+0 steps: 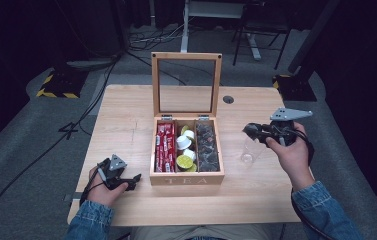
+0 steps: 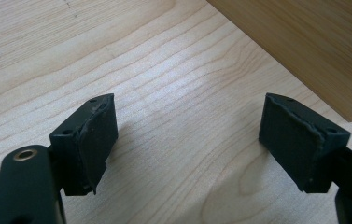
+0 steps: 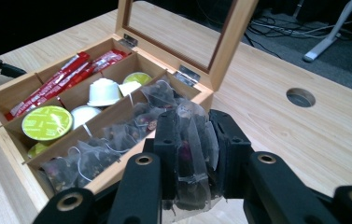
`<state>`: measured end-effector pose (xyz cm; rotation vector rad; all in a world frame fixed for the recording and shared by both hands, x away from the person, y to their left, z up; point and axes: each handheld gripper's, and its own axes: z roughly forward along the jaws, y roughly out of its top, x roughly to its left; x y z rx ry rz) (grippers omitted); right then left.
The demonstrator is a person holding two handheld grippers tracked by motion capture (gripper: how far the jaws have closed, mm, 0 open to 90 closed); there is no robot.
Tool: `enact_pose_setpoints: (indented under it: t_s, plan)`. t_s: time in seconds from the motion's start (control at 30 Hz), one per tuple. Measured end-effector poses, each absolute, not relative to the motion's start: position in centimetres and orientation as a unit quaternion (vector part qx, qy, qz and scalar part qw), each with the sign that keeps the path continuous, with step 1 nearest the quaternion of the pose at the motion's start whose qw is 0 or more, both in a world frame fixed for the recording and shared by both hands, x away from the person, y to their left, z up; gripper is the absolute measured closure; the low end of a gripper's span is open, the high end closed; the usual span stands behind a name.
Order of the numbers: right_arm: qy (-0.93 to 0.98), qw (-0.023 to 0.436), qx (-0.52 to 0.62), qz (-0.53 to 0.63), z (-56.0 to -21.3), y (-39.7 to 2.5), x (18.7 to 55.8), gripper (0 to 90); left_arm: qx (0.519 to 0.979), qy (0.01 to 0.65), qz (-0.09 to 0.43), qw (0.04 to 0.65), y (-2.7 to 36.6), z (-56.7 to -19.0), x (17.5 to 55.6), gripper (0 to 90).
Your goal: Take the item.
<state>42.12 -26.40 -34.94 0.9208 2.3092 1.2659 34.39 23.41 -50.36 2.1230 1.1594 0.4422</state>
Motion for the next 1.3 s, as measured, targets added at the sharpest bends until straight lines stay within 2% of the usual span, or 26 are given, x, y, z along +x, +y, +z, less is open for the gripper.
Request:
enact_pose_setpoints:
  t_s: [0.5, 1.3]
  plan:
    - [0.825, 0.176, 0.358, 0.399, -36.2, -28.2, 42.7, 74.2, 0.813, 0.445, 0.169, 0.335, 23.4, -50.4, 34.4, 19.9]
    - [0.853, 0.149, 0.371, 0.335, -38.8, -27.9, 43.7, 74.0, 0.814, 0.444, 0.169, 0.335, 23.4, -50.4, 34.4, 19.9]
